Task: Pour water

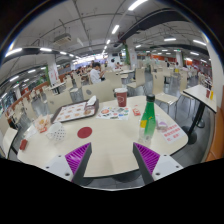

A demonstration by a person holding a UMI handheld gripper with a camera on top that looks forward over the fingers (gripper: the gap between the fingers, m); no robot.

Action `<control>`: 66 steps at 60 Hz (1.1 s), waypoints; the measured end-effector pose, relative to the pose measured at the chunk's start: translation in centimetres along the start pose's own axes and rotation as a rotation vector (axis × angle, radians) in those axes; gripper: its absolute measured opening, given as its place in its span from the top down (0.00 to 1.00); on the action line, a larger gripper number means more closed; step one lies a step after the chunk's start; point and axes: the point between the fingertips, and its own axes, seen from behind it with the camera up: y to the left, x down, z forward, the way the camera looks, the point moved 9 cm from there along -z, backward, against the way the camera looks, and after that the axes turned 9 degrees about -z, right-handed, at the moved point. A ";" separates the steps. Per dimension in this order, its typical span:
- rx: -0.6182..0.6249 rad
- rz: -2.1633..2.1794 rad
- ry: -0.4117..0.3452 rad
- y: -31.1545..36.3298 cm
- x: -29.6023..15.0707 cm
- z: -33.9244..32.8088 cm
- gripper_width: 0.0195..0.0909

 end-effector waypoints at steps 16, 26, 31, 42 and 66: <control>0.105 -0.076 -0.075 -11.5 1.0 8.3 0.08; 0.075 -0.100 -0.174 -13.5 -0.1 14.5 0.11; 0.102 -0.158 -0.230 -13.9 -0.5 16.4 0.45; 0.194 -0.130 -0.297 -13.9 -0.9 18.1 0.62; 0.252 -0.527 -0.159 -0.6 -7.2 15.3 0.74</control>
